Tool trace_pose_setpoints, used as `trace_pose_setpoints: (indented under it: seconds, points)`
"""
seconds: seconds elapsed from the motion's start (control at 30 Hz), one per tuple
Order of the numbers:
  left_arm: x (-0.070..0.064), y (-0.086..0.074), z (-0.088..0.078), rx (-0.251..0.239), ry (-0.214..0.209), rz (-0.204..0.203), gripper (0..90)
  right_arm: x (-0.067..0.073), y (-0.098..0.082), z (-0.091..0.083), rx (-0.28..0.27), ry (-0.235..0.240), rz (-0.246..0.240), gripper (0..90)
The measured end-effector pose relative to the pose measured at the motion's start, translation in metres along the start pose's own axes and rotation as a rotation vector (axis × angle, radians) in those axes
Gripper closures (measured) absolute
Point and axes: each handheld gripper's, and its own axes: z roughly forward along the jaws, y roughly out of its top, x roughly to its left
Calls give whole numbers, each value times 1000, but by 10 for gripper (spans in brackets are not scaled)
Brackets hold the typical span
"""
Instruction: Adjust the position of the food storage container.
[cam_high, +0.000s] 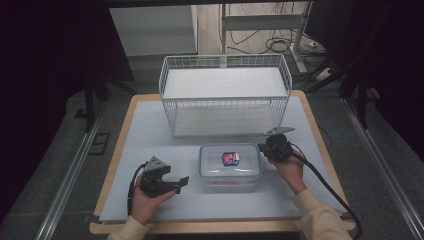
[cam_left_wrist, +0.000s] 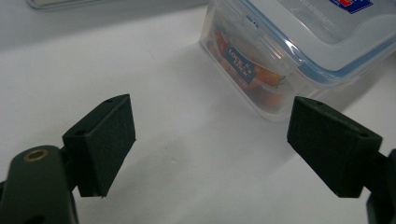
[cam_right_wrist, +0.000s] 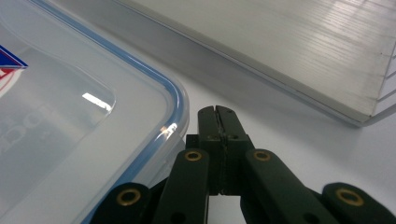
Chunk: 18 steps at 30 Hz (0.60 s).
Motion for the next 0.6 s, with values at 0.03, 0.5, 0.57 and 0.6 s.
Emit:
trace_pose_setpoints:
  seconds: [0.03,0.5,0.57,0.6]
  points:
    - [0,0,0,-3,0,-2,152,-2,-1,-2,-4,-3,1,898]
    - [3,-1,0,-3,-1,-7,152,-19,-35,-57,-67,44,101,898]
    - [3,-1,-1,-6,-1,-9,153,-19,-40,-64,-79,46,109,897]
    - [3,-1,-2,-7,1,-9,153,-16,-44,-69,-87,62,119,898]
